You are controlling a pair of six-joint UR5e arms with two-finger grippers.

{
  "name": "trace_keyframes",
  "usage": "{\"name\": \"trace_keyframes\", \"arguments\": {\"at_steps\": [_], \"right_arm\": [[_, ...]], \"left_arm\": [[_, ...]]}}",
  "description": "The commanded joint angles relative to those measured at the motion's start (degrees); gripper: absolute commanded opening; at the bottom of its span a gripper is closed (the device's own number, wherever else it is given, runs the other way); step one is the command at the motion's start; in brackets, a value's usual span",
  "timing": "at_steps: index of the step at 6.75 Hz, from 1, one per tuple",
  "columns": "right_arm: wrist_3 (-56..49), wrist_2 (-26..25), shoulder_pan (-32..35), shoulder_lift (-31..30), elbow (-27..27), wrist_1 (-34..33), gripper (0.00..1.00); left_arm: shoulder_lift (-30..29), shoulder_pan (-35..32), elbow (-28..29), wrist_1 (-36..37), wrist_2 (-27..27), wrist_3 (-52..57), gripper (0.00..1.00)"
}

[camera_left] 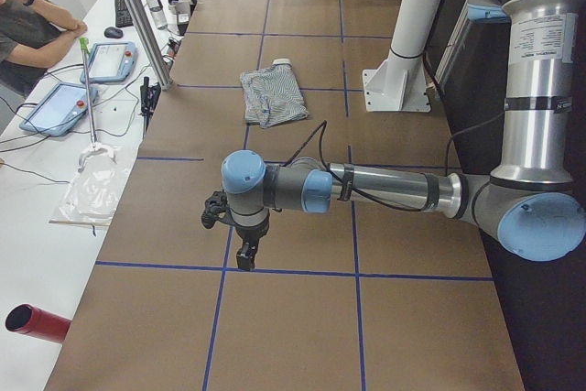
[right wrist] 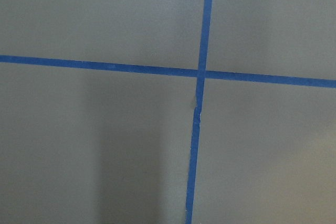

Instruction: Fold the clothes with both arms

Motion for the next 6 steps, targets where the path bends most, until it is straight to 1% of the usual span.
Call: {"name": "trace_keyframes", "arguments": {"at_steps": [1, 2, 6], "right_arm": [[0.09, 0.08, 0.09, -0.09, 0.08, 0.01, 1.0], [0.09, 0.08, 0.17, -0.09, 0.25, 0.01, 1.0], [0.0, 0.25, 0.18, -0.27, 0.34, 0.01, 1.0]], "left_arm": [[0.58, -0.22, 0.0, -0.17, -0.6, -5.45, 1.0], [0.58, -0.22, 0.17, -0.44, -2.0, -6.7, 1.0], [0.58, -0.22, 0.09, -0.61, -2.01, -6.72, 1.0]]}}
